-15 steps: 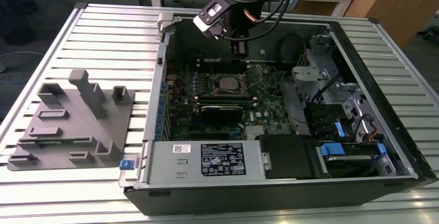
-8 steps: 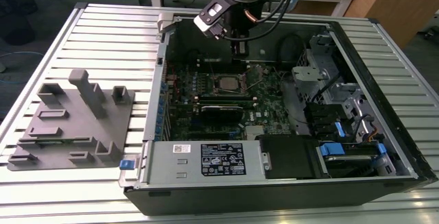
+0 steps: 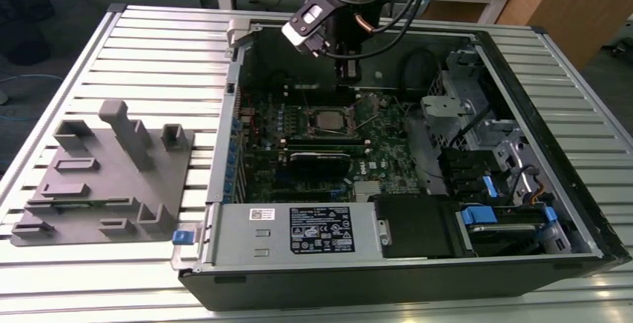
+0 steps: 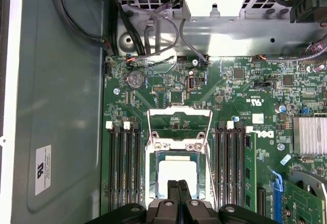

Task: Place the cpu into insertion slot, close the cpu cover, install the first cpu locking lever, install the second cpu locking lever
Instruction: 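Close the cpu cover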

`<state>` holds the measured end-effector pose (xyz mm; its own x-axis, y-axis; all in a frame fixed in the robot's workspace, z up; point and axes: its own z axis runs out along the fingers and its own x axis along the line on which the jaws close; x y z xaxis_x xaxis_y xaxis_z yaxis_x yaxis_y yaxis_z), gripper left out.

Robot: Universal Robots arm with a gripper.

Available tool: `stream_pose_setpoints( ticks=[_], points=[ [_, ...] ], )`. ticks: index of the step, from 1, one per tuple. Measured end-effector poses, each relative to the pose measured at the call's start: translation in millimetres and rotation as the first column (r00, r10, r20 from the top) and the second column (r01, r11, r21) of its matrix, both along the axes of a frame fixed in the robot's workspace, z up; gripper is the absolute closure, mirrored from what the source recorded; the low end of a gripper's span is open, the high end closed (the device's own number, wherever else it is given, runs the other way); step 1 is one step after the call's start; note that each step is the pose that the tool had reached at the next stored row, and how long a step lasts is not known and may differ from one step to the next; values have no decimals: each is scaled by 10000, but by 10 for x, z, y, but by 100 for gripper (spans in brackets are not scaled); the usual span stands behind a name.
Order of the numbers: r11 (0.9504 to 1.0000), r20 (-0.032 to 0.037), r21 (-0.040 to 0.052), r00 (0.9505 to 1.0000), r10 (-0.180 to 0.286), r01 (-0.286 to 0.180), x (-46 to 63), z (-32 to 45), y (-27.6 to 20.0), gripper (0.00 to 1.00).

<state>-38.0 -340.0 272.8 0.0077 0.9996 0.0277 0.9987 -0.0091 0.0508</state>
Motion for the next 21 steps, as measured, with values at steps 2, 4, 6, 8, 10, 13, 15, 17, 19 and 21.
stream_pose_setpoints(
  ticks=[2, 4, 6, 8, 10, 13, 15, 17, 19, 21],
  points=[
    [10000, 0, 0, 10000, 1, -1, 4, 0, 0, 90],
    [10000, 0, 0, 10000, 1, -1, 5, 0, 0, 90],
    [10000, 0, 0, 10000, 4, -4, 11, 0, 0, 90],
    [10000, 0, 0, 10000, 2, -2, 22, 0, 0, 90],
    [10000, 0, 0, 10000, 2, -2, 37, 0, 0, 90],
    [10000, 0, 0, 10000, 2, -2, 57, 0, 0, 90],
    [10000, 0, 1, 10000, 1, -1, 58, 0, 0, 90],
    [10000, 0, 1, 10000, 2, -2, 64, 0, 0, 90],
    [10000, 0, 1, 10000, 2, -2, 67, 0, 0, 90],
    [10000, 0, 2, 10000, 2, -2, 73, 0, 0, 90]
  ],
)
